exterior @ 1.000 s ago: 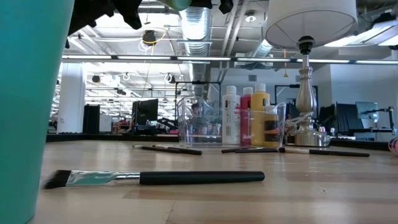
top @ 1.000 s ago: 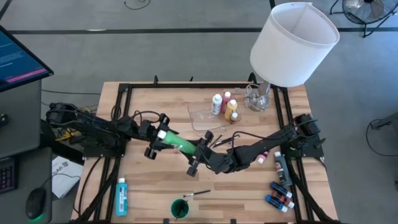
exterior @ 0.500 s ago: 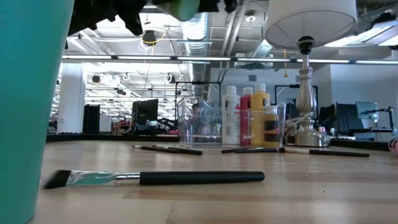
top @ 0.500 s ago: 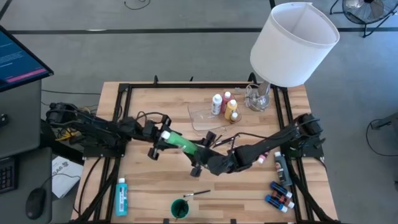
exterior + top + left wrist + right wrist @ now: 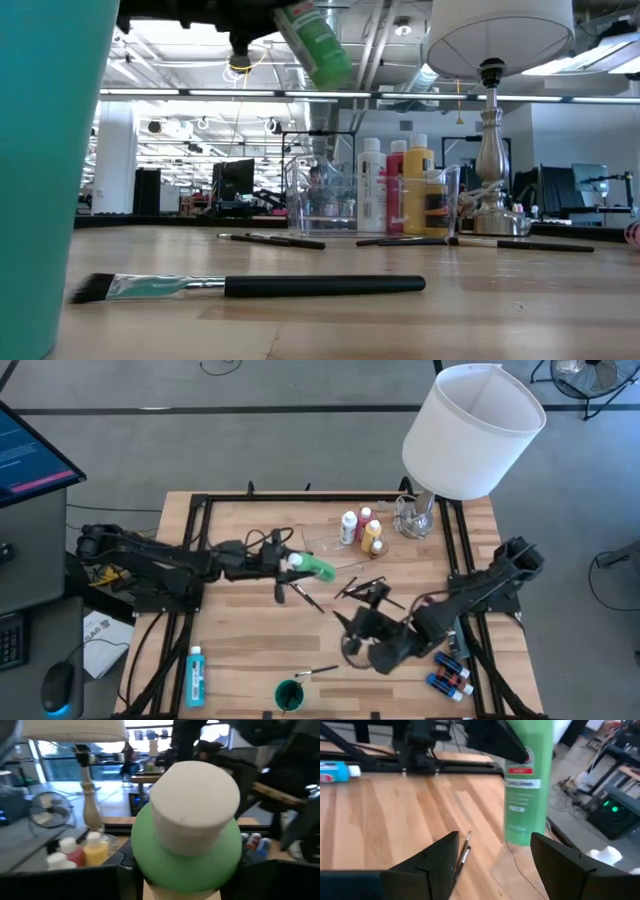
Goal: Pick & Place Paint Supplies
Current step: Put the big green paint bottle into the transparent bin
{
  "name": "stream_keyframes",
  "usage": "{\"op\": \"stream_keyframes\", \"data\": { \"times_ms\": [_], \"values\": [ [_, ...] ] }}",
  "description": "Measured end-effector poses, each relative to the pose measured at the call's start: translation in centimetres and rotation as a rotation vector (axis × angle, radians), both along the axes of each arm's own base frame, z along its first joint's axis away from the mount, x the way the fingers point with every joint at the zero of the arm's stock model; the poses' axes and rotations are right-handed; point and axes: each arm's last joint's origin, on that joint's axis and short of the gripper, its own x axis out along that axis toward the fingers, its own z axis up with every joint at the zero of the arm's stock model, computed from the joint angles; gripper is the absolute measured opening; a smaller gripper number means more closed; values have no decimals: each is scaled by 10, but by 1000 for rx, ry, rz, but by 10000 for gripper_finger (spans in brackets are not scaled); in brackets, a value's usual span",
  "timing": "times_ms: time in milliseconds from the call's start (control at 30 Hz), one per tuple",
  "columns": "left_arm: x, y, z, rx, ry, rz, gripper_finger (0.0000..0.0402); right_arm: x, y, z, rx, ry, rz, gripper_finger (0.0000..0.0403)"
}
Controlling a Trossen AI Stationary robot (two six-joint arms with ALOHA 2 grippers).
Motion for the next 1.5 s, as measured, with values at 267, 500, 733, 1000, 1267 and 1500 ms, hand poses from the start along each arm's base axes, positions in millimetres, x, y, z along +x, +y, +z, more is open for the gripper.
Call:
{"op": "stream_keyframes", "data": {
  "times_ms": [267,500,733,1000,1267,1500],
  "values": [
    [51,19,5,7,129,89,113,-35,3,-50,49,-22,201,239],
    [111,41,-8,-36,180,272,112,-70,-2,-62,179,-205,846,239],
    [145,61,-10,-55,208,396,111,-91,-9,-90,153,-106,896,240],
    [161,82,-17,-80,284,465,111,-112,-8,-122,112,-173,1028,240],
    [159,89,-22,-113,302,478,111,-111,-22,-135,107,-220,1016,240],
    [168,92,-50,-126,368,477,110,-109,-24,-134,112,-240,1018,240]
  ]
}}
